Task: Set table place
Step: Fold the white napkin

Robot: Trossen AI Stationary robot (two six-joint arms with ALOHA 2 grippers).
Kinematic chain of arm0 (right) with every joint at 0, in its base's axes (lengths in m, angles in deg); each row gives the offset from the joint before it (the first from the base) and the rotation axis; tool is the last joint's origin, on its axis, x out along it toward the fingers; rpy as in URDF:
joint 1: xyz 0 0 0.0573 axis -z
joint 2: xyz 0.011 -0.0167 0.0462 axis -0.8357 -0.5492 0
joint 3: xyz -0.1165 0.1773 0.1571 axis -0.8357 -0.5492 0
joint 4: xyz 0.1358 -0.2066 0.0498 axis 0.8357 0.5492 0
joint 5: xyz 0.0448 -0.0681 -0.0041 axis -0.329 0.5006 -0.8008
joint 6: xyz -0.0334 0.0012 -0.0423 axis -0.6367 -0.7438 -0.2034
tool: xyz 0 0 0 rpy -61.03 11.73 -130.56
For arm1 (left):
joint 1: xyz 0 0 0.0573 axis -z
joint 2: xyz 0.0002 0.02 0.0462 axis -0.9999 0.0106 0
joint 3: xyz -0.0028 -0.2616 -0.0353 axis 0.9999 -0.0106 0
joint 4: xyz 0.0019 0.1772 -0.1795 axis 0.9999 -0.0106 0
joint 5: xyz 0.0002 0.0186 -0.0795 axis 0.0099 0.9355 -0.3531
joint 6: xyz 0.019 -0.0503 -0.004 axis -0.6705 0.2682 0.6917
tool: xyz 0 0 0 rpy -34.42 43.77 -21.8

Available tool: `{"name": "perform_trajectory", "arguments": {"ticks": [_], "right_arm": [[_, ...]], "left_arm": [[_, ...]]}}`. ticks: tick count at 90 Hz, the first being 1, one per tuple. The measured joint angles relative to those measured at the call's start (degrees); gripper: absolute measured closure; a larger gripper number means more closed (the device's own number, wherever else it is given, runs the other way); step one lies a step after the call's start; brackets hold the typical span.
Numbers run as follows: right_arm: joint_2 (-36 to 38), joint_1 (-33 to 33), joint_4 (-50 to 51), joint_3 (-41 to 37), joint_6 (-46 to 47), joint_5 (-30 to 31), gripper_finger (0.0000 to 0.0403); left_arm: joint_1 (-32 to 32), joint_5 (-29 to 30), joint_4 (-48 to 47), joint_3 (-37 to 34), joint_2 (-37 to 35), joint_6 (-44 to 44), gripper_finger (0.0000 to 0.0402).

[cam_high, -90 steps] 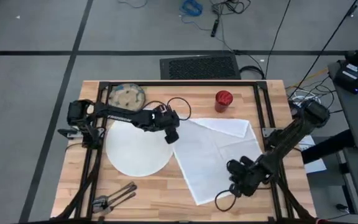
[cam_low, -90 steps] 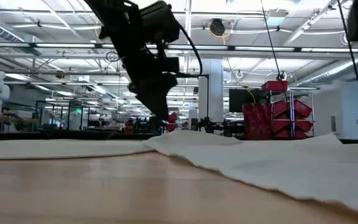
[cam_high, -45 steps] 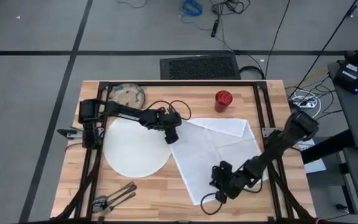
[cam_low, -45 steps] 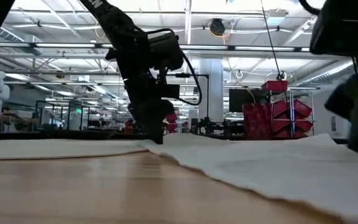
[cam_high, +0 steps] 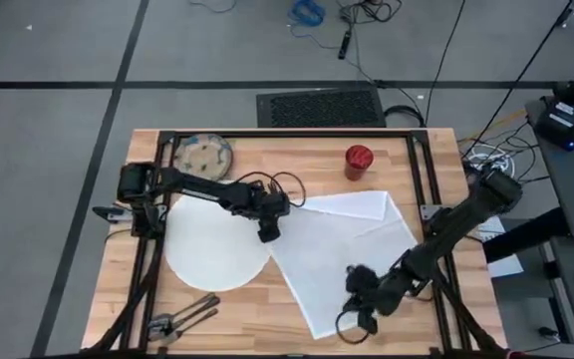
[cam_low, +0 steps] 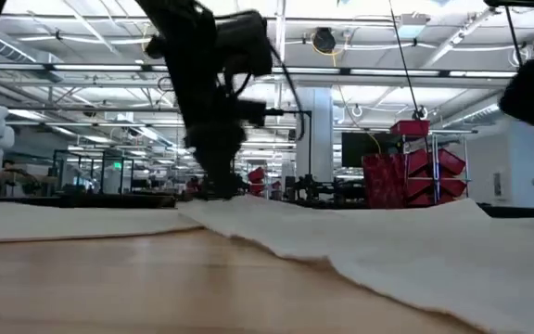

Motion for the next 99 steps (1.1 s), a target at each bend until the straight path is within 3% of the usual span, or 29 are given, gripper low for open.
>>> {"name": "perform_trajectory", "arguments": {"ticks": [14,28,37,52,75,99], "right_arm": [[8.24,2.16,24.11,0.12,6.85,10.0,0.0371],[9.73,8.24,45.51,0.04,15.48,10.33,0.0308],[9.15,13.72,51.38,-0.01,20.53,9.57,0.0276],[9.08,24.12,54.42,-0.01,27.38,7.1,0.0263],[9.32,38.95,52.26,-0.78,16.29,3.6,0.0274],[9.79,50.37,41.89,-9.85,9.43,-1.94,0.0275]], "left_arm": [[-0.01,1.01,1.67,1.29,-1.57,-1.84,0.0223],[0.95,0.9,4.97,1.36,-1.98,-1.94,0.0223],[2.02,0.22,7.11,1.27,-1.98,-1.81,0.0223],[3.49,-0.07,10.35,0.62,-1.96,-1.48,0.0223],[5.54,-0.07,11.59,0.62,-1.96,1.2,0.0223],[7.9,0.02,14.05,0.62,-1.94,1.57,0.0223]]}}
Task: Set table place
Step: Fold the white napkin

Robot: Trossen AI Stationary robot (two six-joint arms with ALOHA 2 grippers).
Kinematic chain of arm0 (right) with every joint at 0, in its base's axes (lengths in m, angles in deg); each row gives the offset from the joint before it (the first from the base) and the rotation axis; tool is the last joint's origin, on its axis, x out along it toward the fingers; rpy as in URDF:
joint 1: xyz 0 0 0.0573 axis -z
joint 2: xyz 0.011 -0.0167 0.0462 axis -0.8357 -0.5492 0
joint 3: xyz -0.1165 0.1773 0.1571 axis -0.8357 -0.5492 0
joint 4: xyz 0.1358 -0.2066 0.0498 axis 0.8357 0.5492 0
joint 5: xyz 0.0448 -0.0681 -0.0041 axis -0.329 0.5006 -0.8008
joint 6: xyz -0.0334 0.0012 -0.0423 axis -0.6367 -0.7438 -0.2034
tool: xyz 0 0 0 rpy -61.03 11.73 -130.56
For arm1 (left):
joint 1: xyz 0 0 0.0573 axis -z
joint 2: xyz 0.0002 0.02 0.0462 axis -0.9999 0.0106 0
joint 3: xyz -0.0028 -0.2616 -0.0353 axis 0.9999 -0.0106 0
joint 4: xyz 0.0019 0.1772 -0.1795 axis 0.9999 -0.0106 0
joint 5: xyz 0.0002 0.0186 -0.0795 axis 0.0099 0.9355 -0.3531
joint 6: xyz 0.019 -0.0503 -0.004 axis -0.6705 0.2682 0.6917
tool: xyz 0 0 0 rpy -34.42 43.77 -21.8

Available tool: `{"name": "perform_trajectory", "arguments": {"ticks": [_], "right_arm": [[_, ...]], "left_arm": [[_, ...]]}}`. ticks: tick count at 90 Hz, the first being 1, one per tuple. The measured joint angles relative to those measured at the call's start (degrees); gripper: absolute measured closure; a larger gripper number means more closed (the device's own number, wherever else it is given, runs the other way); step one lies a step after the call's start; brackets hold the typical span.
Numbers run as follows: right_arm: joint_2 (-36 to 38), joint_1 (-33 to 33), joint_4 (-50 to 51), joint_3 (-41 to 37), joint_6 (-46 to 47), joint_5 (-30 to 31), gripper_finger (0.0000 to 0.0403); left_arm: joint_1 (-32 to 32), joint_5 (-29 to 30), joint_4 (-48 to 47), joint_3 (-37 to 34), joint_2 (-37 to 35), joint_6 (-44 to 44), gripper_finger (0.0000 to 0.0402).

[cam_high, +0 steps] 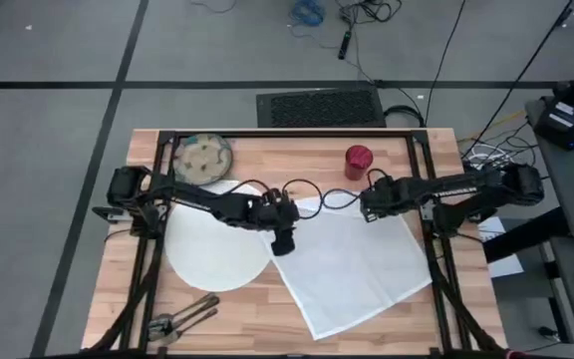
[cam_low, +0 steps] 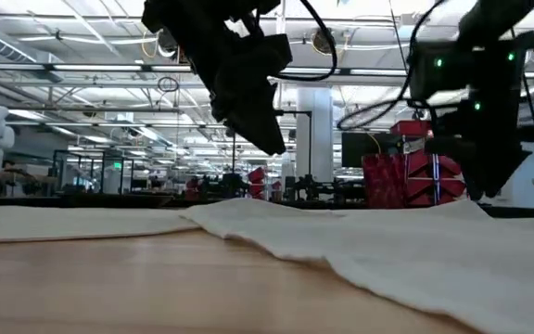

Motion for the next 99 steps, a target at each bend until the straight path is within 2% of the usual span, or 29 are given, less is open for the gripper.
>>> {"name": "perform_trajectory", "arguments": {"ticks": [10,29,61,86,99], "right_arm": [[1.48,2.58,-4.6,-2.54,-2.66,-0.44,0.0275],[4.49,7.18,-12.16,-6.32,-7.73,-5.4,0.0275],[8.57,7.32,-23.28,-6.49,-12.37,-10.31,0.0275],[8.65,7.3,-17.12,-6.48,-10.79,-10.85,0.0275],[8.67,6.64,-15.5,-6.48,-10.45,-13.9,0.0277]], "left_arm": [[0.62,0.19,0.88,0.0,0.0,0.02,0.0223],[0.88,0.34,1.36,0.0,0.0,0.02,0.0223],[0.88,1.7,3.37,0.0,0.02,0.01,0.0223],[0.88,2.23,7.04,-0.02,0.77,-0.09,0.0223],[0.88,2.37,7.53,-0.04,1.19,-0.07,0.0223]]}}
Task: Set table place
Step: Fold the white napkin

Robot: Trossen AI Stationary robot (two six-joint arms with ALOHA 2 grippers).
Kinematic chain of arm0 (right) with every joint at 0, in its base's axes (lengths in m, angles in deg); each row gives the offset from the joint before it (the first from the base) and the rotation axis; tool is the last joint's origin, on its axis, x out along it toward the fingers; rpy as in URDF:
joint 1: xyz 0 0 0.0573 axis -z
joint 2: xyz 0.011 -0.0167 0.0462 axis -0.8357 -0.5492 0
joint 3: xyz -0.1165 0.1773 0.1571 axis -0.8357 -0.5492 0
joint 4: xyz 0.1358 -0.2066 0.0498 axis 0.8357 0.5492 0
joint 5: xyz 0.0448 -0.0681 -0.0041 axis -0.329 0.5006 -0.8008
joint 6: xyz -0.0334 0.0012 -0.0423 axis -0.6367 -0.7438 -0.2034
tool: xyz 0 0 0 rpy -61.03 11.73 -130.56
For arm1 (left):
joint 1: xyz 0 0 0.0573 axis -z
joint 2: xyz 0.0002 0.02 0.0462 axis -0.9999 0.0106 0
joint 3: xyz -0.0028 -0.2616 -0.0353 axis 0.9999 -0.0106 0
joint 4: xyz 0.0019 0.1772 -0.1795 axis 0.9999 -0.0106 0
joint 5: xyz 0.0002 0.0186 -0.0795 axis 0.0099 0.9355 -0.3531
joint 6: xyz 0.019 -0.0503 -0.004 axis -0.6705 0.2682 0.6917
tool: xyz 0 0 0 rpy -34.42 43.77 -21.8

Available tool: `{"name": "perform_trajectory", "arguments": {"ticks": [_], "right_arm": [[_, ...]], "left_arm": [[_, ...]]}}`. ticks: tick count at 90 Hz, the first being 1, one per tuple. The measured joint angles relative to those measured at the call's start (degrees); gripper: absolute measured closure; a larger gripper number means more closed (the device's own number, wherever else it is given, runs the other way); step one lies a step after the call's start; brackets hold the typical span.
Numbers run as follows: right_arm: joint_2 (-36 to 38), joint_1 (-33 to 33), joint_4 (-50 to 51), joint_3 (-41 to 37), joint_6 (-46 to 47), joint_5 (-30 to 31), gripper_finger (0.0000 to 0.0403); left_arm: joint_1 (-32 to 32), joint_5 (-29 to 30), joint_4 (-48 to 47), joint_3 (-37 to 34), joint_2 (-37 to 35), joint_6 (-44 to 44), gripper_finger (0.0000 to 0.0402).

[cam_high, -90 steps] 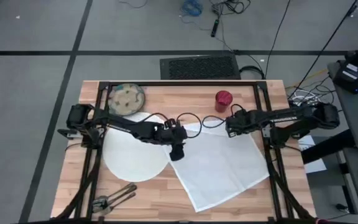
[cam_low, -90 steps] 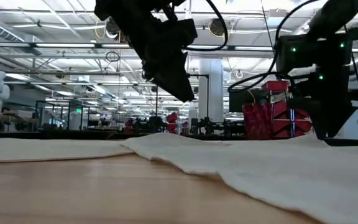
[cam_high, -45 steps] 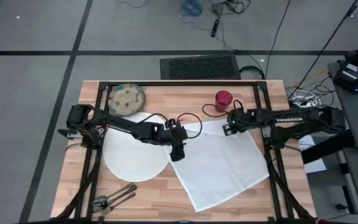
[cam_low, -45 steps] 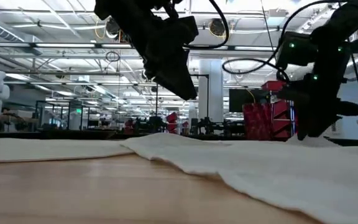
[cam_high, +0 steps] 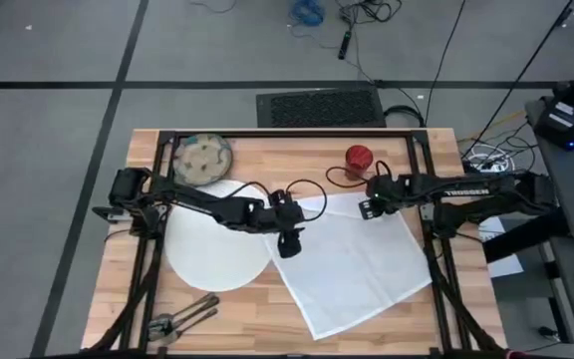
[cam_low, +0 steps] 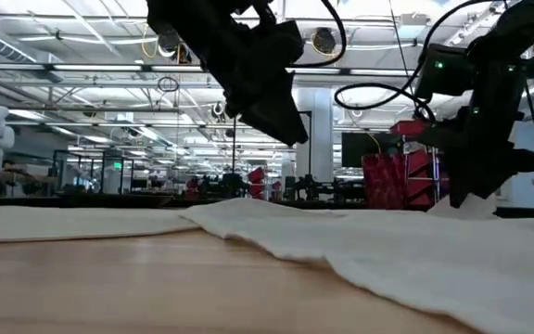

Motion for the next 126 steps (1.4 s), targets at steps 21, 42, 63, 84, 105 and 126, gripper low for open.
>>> {"name": "perform_trajectory", "arguments": {"ticks": [21,42,63,84,105,126], "right_arm": [[-0.01,-3.45,-1.54,0.0,0.81,-2.53,0.0316],[-0.01,-5.0,-8.83,0.0,-1.32,-1.59,0.0397],[0.23,-5.12,-13.21,0.0,-3.43,-0.55,0.0402],[0.7,-7.28,-26.46,0.0,-5.96,-0.51,0.0403],[0.71,-9.04,-32.85,0.0,-6.26,-0.5,0.0403],[0.71,-8.94,-35.59,0.0,-6.28,1.94,0.0403]], "left_arm": [[-0.04,0.92,2.28,0.02,1.5,0.01,0.0223],[0.46,2.55,9.56,0.02,3.47,-4.2,0.0223],[0.49,2.81,19.34,0.02,7.8,-6.0,0.0223],[-0.14,3.0,33.03,0.02,13.07,-5.88,0.0223],[-2.47,5.39,38.32,0.02,15.17,-5.86,0.0223],[-3.26,1.65,43.37,0.46,16.71,-7.79,0.0223]]}}
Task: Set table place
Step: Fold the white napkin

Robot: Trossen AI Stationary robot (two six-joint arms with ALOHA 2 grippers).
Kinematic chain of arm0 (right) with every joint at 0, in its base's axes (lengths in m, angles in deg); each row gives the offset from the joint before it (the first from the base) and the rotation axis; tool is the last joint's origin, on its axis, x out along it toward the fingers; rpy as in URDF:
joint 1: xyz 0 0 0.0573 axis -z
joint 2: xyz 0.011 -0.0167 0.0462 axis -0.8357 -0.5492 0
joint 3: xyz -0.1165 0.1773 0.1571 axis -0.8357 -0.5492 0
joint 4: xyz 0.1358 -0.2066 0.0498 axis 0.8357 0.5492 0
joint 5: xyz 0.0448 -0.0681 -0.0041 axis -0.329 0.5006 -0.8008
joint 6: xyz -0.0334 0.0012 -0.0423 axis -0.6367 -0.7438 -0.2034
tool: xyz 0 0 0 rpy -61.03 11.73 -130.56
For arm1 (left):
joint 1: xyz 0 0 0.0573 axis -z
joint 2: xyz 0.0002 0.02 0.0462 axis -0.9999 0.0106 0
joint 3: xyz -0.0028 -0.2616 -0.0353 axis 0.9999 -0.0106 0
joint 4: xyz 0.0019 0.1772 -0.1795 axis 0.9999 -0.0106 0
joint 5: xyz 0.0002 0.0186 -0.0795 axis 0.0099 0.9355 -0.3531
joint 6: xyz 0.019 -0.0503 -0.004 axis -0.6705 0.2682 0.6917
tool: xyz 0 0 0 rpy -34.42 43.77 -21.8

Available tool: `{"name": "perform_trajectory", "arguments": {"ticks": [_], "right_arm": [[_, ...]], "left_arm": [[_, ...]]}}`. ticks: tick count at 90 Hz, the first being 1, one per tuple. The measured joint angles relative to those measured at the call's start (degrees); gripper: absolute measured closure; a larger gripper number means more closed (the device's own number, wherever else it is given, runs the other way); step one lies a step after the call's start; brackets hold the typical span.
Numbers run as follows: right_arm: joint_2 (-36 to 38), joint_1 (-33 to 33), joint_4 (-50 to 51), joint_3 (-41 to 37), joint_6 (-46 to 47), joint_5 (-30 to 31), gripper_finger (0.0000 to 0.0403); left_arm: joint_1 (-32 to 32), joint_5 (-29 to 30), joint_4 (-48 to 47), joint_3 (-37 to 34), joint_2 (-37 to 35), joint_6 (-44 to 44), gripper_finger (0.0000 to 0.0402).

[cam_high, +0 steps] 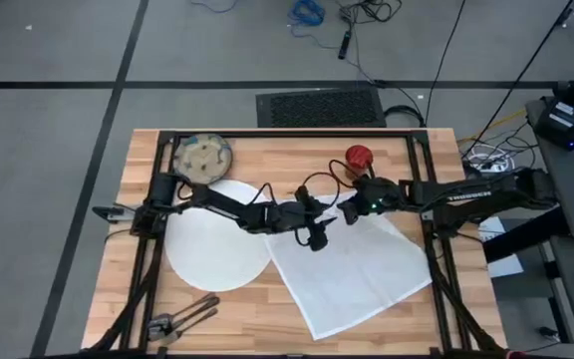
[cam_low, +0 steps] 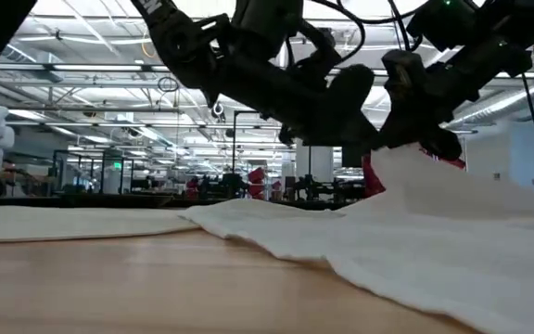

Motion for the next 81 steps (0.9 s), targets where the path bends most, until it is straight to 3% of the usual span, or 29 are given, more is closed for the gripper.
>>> {"name": "perform_trajectory", "arguments": {"ticks": [15,30,56,81], "right_arm": [[0.0,0.0,-1.53,0.0,0.0,0.28,0.0403],[-0.02,0.0,-1.42,0.0,0.07,0.3,0.0403],[-0.02,0.0,-3.0,0.0,0.24,0.3,0.0403],[-0.02,-0.12,-3.05,0.0,0.26,0.25,0.0403]], "left_arm": [[-0.26,0.49,0.2,0.24,1.48,-1.34,0.0223],[-0.53,6.34,4.34,0.63,3.25,-4.07,0.0223],[-0.72,5.29,4.24,7.37,8.69,-13.36,0.0223],[-0.71,9.89,2.95,8.11,8.75,-13.54,0.0224]]}}
